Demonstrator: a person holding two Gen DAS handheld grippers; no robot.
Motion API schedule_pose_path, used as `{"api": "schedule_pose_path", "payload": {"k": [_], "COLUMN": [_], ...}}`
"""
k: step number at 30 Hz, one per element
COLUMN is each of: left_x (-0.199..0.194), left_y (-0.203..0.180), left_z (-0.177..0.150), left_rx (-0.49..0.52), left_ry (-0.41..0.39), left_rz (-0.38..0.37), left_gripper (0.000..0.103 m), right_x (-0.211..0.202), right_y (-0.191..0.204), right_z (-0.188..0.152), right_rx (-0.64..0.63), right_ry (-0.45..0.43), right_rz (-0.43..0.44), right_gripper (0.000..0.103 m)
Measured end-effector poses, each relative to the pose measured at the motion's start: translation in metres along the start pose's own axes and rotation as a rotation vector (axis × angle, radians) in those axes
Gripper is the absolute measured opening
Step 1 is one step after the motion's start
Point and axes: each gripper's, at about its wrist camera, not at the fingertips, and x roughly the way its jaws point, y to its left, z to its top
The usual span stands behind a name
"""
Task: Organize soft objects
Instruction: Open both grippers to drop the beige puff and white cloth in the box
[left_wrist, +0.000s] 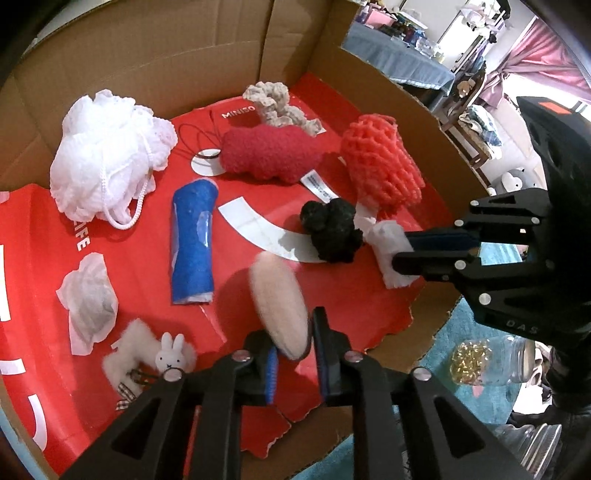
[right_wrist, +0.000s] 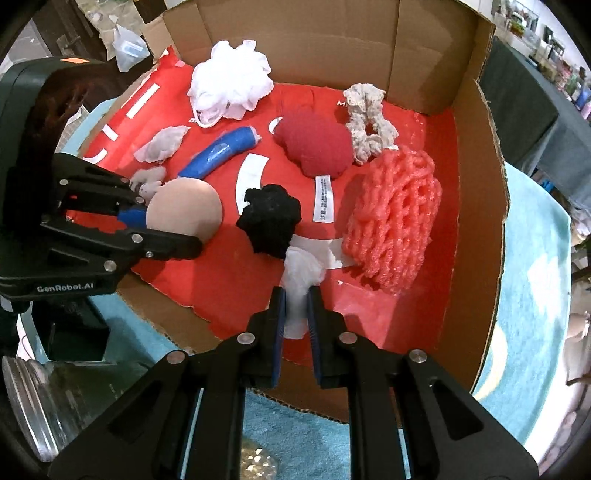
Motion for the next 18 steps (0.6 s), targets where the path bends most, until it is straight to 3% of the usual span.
{"api": "schedule_pose_path", "payload": {"k": [4,8,10,15,18], "left_x": [-0.003,-0.012,-0.02,-0.035,-0.043], "left_y": [-0.002,-0.004,0.0,0.002,0.003], "left_z": [0.0,-0.003,-0.008,-0.021,-0.029], "left_rx": [-0.003,-0.01,-0.018,-0.06,-0.083], "left_ry": [-0.02,-0.038,-0.054,-0.085,-0.108], "left_rz": [0.021,0.028,0.038,0.072,0.104], "left_gripper": [0.043,0.05,0.061,0.071,0.076], "right_x": [0.002,0.003,0.001,-0.004,-0.006], "right_y": [-0.001,0.0,0.0,0.002,0.003], "right_z": [0.001,0.003,0.003,0.0,-0.001], "right_rx": [0.004,0.011,0.016,0.028,0.029], "right_ry": [0.004,0.006,-0.001,-0.018,-0.026], "right_rz": [-0.008,-0.017,-0.024,-0.027,-0.037], "right_gripper": [0.013,0.015,0.015,0.017,0.024]}}
